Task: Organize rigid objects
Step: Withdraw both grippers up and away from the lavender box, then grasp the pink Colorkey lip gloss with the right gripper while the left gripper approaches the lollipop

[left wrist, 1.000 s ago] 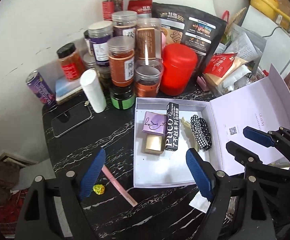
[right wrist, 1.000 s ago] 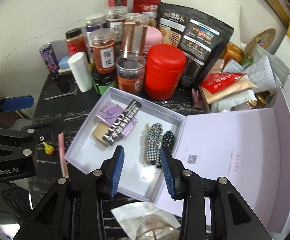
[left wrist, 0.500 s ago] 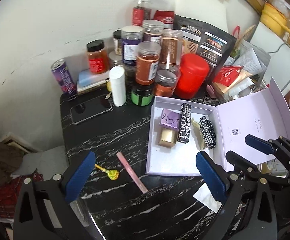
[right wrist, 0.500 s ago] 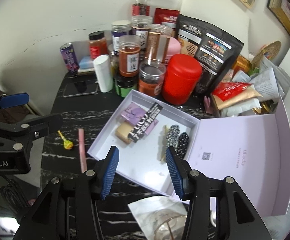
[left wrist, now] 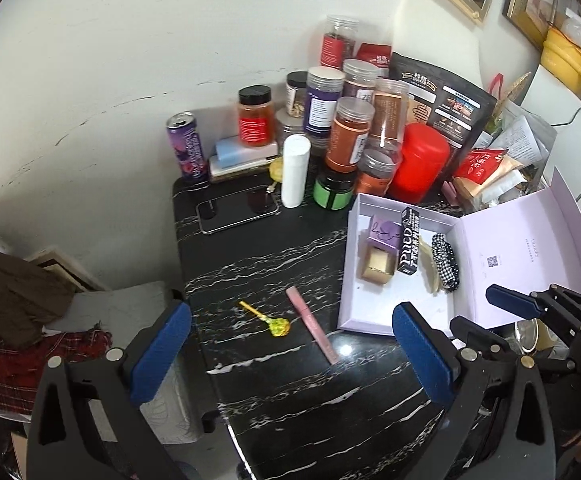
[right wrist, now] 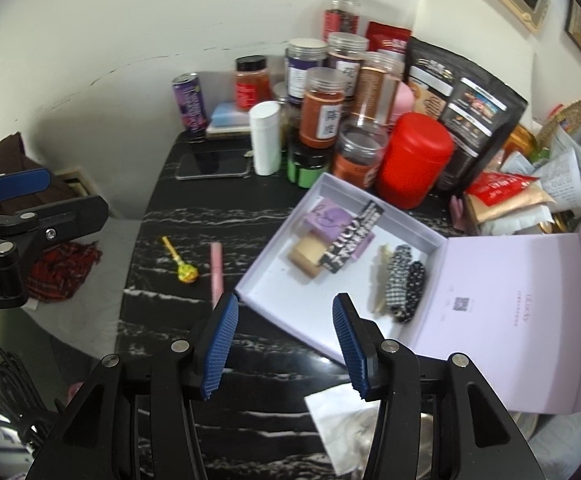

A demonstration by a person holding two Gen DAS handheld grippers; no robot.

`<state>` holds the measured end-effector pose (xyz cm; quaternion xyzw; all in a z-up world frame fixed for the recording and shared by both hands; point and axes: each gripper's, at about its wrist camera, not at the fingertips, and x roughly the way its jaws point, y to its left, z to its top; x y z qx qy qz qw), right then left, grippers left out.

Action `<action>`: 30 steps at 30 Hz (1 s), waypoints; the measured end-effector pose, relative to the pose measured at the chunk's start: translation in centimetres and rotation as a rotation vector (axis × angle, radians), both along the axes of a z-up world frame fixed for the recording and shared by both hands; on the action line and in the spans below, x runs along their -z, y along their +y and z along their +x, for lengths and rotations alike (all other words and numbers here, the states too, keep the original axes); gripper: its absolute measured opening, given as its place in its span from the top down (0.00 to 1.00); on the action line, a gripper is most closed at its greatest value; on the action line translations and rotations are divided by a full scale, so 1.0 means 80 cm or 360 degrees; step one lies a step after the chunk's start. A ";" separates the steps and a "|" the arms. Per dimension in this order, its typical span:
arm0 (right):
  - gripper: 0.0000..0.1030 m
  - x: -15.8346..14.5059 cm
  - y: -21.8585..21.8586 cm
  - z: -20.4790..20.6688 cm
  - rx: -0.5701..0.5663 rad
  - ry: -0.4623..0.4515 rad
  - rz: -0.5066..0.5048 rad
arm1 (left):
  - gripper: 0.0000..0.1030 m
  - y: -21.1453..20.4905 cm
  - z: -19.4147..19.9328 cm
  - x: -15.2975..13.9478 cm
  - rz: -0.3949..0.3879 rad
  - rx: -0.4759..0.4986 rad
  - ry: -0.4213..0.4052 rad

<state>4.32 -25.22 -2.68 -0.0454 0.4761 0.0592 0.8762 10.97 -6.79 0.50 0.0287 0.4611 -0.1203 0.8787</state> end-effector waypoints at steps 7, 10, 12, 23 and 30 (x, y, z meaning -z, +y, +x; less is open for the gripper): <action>0.52 0.011 0.029 -0.001 -0.0094 0.0016 0.0034 | 0.00 0.025 -0.009 0.010 -0.0020 -0.0014 0.0015; 0.52 0.020 0.042 0.000 -0.0139 0.0029 0.0037 | 0.00 0.034 -0.010 0.023 -0.0035 -0.0028 0.0042; 0.52 0.028 0.050 0.002 -0.0165 0.0042 0.0033 | 0.00 0.038 -0.011 0.032 -0.0046 -0.0023 0.0052; 0.52 0.087 0.071 0.021 -0.0229 0.0177 0.0043 | 0.00 0.053 0.005 0.094 -0.0112 -0.0003 0.0141; 0.52 0.118 0.074 0.033 -0.0228 0.0218 0.0014 | 0.00 0.054 0.022 0.130 -0.0120 0.0043 0.0179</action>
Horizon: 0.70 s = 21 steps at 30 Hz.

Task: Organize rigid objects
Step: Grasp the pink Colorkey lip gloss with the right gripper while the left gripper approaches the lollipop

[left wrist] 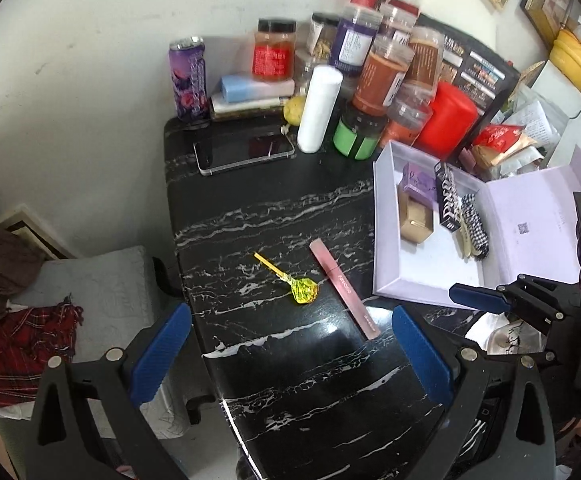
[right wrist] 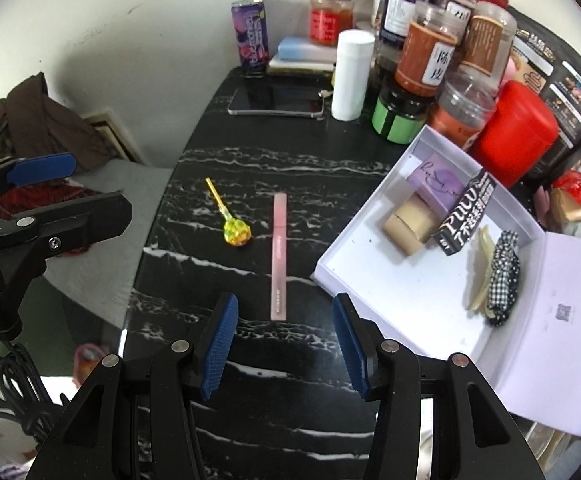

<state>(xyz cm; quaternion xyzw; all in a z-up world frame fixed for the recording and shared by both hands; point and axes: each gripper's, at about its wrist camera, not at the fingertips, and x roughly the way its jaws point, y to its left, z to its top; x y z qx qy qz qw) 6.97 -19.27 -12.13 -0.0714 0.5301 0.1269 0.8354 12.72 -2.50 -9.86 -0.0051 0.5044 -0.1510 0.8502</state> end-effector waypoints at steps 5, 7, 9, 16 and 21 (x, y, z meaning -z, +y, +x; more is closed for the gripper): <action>0.52 0.026 -0.002 0.013 0.0011 0.0104 0.0038 | 0.00 -0.003 0.014 0.027 -0.0015 0.0019 0.0061; 0.52 0.036 -0.002 0.019 0.0017 0.0127 0.0041 | 0.00 -0.002 0.018 0.036 -0.0018 0.0024 0.0063; 0.52 0.048 -0.002 0.024 0.0024 0.0154 0.0040 | 0.00 -0.001 0.022 0.044 -0.0024 0.0022 0.0076; 0.59 0.094 0.003 0.045 0.0051 0.0258 0.0058 | 0.00 0.005 0.034 0.065 -0.0062 0.0024 0.0073; 0.60 0.122 0.016 0.054 0.0041 0.0283 -0.0004 | 0.00 0.003 0.045 0.067 -0.0085 0.0052 0.0032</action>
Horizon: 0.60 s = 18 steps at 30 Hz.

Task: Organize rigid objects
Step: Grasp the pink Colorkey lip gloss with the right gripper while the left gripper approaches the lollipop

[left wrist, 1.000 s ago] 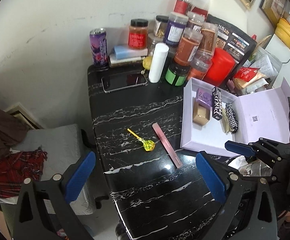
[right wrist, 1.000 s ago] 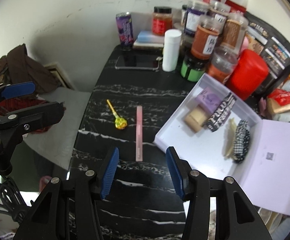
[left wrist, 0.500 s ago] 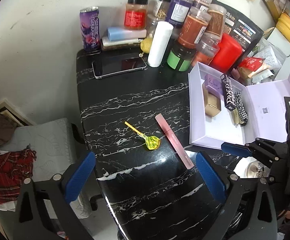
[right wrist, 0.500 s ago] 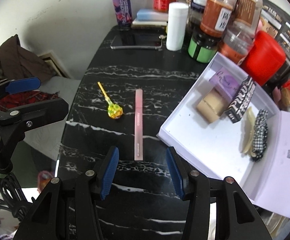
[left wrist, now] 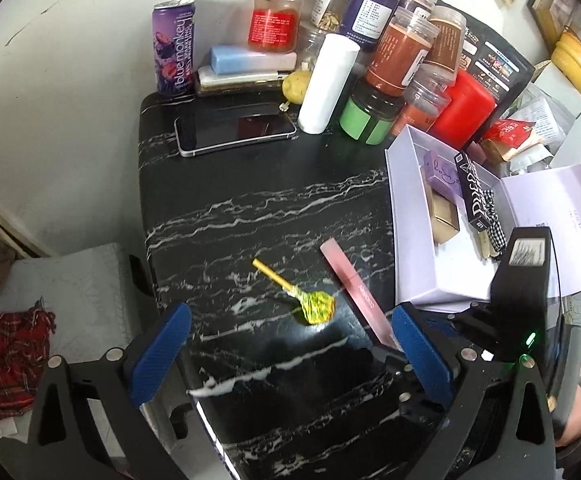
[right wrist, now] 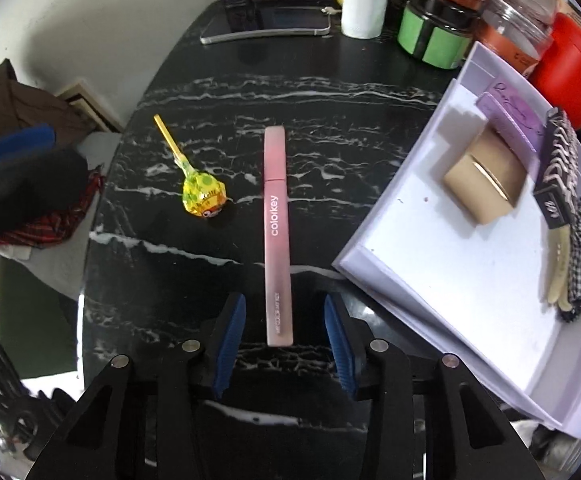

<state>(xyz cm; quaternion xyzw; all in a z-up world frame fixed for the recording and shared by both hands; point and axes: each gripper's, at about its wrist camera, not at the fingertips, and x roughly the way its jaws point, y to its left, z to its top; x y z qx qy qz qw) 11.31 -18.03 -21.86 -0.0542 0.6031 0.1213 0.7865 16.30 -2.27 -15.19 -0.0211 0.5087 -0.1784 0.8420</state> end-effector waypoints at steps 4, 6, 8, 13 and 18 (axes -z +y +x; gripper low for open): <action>0.61 0.005 0.010 0.001 -0.0055 -0.0070 -0.0088 | 0.00 -0.006 0.010 0.007 0.0010 0.0052 -0.0003; 0.73 0.005 0.010 0.003 -0.0048 -0.0090 -0.0080 | 0.00 -0.005 0.015 0.011 -0.0017 0.0052 0.0015; 0.87 0.005 0.006 0.008 -0.0041 -0.0086 -0.0062 | 0.00 -0.007 0.020 0.016 -0.0007 0.0053 0.0028; 0.87 0.005 -0.003 0.006 -0.0018 -0.0036 -0.0029 | 0.00 -0.013 0.027 0.030 -0.0003 0.0048 0.0069; 0.87 0.006 -0.015 -0.010 -0.0016 0.0021 -0.0012 | 0.00 -0.026 0.025 0.050 -0.0011 0.0067 0.0134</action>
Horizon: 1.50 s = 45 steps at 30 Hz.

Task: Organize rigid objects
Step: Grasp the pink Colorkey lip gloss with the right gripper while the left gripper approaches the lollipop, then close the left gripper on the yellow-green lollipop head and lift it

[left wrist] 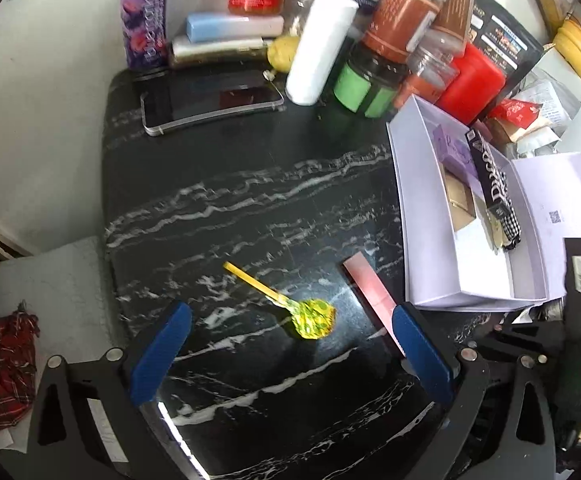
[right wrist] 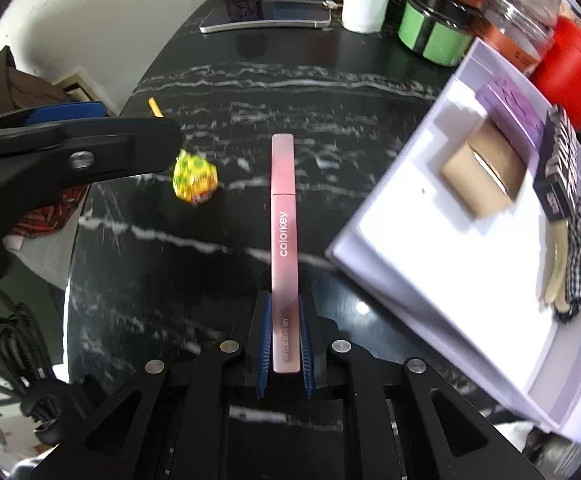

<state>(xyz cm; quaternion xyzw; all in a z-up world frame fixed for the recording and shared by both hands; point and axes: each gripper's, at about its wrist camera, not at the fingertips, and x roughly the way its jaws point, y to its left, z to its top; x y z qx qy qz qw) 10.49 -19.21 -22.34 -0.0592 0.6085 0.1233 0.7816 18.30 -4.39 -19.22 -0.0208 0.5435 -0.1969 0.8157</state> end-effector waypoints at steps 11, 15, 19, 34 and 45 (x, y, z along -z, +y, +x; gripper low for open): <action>0.86 0.003 -0.037 -0.046 0.0083 0.0117 0.0042 | 0.13 -0.026 0.000 0.031 0.0057 -0.0014 0.0067; 0.85 0.002 -0.045 -0.042 0.0121 0.0127 0.0045 | 0.33 -0.031 -0.001 0.035 0.0105 -0.0029 0.0044; 0.65 0.001 -0.045 -0.029 0.0134 0.0102 0.0024 | 0.42 -0.034 -0.001 0.035 0.0131 -0.0014 0.0018; 0.65 -0.002 -0.018 -0.017 0.0134 -0.0031 -0.0088 | 0.74 -0.027 -0.020 0.033 0.0153 -0.0001 0.0034; 0.87 0.004 0.016 -0.021 0.0062 -0.0014 -0.0090 | 0.74 0.004 -0.060 0.021 0.0176 -0.0074 0.0106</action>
